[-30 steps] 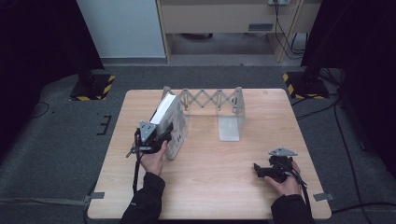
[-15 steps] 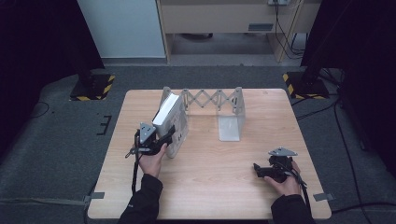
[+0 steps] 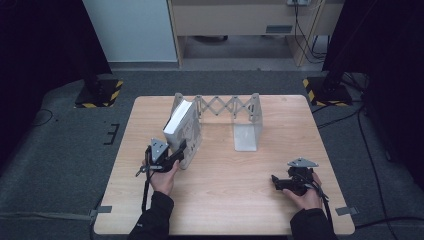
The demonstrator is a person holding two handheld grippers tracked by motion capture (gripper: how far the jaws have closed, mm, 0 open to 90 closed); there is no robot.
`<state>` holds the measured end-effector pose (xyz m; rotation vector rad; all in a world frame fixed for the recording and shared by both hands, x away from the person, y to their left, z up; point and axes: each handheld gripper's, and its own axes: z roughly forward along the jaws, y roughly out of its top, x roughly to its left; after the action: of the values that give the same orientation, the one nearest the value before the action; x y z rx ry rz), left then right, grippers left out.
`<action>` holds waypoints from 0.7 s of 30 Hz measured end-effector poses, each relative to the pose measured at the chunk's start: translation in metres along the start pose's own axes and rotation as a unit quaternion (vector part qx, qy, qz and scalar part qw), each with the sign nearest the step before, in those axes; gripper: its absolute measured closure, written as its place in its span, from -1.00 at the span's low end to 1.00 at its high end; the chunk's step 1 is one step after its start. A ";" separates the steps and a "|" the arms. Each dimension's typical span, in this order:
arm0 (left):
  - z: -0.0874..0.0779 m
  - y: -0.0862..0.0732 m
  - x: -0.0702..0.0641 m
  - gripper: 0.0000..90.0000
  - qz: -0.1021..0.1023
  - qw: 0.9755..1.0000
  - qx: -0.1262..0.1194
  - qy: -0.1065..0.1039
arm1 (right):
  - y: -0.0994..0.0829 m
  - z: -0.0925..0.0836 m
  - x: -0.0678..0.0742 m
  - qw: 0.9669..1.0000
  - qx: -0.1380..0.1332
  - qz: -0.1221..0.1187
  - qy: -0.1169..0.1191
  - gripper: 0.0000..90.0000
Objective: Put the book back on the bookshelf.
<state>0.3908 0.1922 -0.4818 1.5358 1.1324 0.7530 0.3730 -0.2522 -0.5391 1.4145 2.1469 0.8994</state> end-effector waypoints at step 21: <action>0.002 0.011 0.016 0.16 0.002 1.000 0.012 0.026 | 0.001 0.001 0.000 1.000 0.000 0.000 -0.001 -0.93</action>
<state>0.4013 0.2062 -0.4728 1.5467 1.1807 0.7884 0.3737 -0.2515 -0.5391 1.4149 2.1450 0.8976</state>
